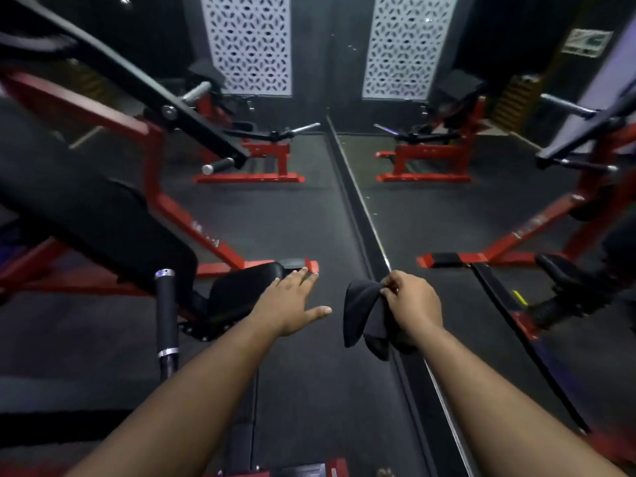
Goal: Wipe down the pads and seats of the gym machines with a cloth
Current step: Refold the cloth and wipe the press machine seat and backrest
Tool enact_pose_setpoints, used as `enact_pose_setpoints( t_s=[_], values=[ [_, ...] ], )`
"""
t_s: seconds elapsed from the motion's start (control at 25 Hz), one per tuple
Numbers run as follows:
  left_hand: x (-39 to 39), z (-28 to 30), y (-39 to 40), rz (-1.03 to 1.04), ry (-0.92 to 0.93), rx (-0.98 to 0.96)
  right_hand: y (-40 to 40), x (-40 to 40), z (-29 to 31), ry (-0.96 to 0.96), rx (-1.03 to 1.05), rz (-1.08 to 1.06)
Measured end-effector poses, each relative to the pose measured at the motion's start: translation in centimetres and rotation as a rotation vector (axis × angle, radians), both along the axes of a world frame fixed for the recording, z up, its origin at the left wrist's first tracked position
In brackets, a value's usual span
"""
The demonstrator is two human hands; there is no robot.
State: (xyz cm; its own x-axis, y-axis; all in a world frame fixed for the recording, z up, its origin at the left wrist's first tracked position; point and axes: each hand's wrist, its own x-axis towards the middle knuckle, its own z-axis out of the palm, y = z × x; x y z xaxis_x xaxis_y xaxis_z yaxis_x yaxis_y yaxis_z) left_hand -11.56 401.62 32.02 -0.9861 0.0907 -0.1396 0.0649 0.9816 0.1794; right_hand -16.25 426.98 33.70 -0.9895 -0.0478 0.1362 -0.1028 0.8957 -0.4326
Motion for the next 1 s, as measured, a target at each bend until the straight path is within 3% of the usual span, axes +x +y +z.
enact_pose_setpoints(
  t_s=[0.36,0.72,0.8,1.0],
  values=[
    [-7.3,0.1,-0.3,0.411,-0.005,-0.017,-4.8,-17.5,-0.3,0.0,0.026,0.434],
    [-16.8,-3.2,-8.4,0.668,0.031,0.044,-16.7,-29.4,-1.8,-0.054,-0.079,0.744],
    [-19.4,-4.4,-10.8,0.716,0.042,0.165,-20.2,-31.8,-2.5,-0.133,-0.118,0.814],
    [-23.9,-7.9,-15.8,0.89,-0.008,0.732,-27.1,-37.4,-2.6,-0.321,-0.375,0.937]
  ],
)
